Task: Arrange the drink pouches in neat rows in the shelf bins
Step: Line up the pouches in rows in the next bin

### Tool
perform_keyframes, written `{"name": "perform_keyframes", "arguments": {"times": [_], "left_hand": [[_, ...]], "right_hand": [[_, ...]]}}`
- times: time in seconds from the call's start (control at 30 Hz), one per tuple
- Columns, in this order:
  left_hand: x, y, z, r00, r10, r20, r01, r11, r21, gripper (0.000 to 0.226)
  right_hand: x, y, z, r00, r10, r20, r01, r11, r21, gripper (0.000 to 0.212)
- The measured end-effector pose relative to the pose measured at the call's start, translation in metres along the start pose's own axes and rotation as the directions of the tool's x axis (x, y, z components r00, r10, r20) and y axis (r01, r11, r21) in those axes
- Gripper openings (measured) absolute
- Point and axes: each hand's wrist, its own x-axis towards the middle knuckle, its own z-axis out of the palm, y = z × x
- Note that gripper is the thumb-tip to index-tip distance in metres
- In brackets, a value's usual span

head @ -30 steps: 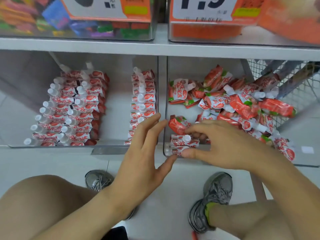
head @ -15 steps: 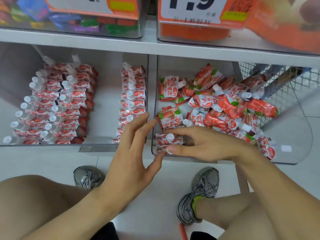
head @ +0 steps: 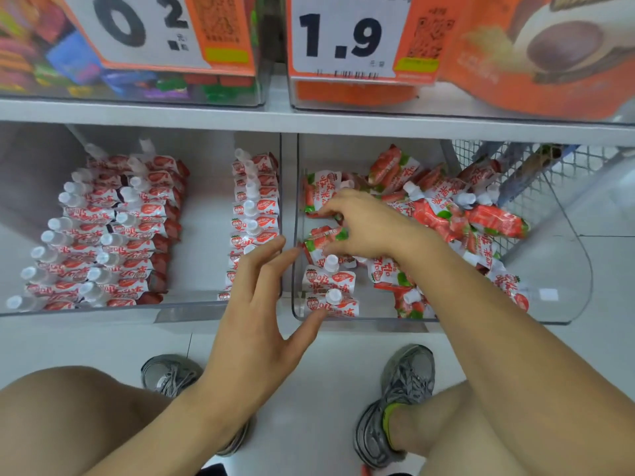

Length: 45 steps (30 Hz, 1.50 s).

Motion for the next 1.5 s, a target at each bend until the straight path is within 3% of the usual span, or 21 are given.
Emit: {"name": "perform_keyframes", "arguments": {"times": [0.07,0.2,0.33,0.47,0.53,0.63,0.73,0.97,1.2,1.3,1.5], "left_hand": [[0.001,0.0,0.0,1.0,-0.004,-0.01,0.004,1.0,0.006,0.066],[0.003,0.0,0.002,1.0,-0.002,-0.019,0.003,1.0,0.03,0.063],[0.005,-0.002,0.0,1.0,-0.014,-0.023,0.014,1.0,0.01,0.061],[0.008,-0.003,-0.001,0.999,-0.006,-0.041,0.007,1.0,0.014,0.06],[0.009,-0.002,0.0,0.999,-0.001,-0.048,0.002,1.0,0.018,0.06],[0.008,-0.002,0.0,0.999,-0.002,-0.044,0.003,1.0,0.012,0.06],[0.009,-0.002,0.0,0.999,-0.019,-0.037,0.019,1.0,0.009,0.059],[0.009,-0.003,-0.001,0.999,-0.007,-0.035,0.007,1.0,0.006,0.059],[0.008,-0.003,-0.002,1.0,-0.001,-0.031,0.001,1.0,0.004,0.058],[0.008,-0.004,-0.003,1.0,-0.007,-0.018,0.007,1.0,0.009,0.059],[0.007,-0.005,-0.003,1.0,-0.009,-0.007,0.009,1.0,0.008,0.062]], "right_hand": [[0.001,0.002,0.005,0.997,0.008,0.071,-0.007,1.0,-0.025,0.079],[0.002,-0.002,0.014,0.992,0.042,0.119,-0.033,0.996,-0.08,0.063],[-0.006,0.005,0.005,1.0,-0.01,-0.001,0.01,0.974,0.226,0.035],[-0.017,0.01,-0.007,0.992,0.035,-0.119,0.034,0.845,0.534,0.042],[-0.02,0.013,-0.01,0.996,0.011,-0.083,0.04,0.811,0.583,0.042],[-0.025,0.014,-0.011,0.999,-0.048,0.003,0.037,0.808,0.588,0.032],[-0.028,0.015,-0.012,1.0,-0.01,-0.008,0.013,0.774,0.633,0.028],[-0.032,0.009,-0.019,0.995,-0.084,0.051,0.041,0.83,0.557,0.043],[-0.023,0.008,-0.006,0.999,-0.021,-0.046,0.045,0.783,0.62,0.025],[-0.021,0.01,-0.001,0.99,-0.021,-0.137,0.103,0.773,0.626,0.028],[-0.025,0.003,0.005,0.984,-0.062,-0.167,0.142,0.839,0.526,0.037]]}}
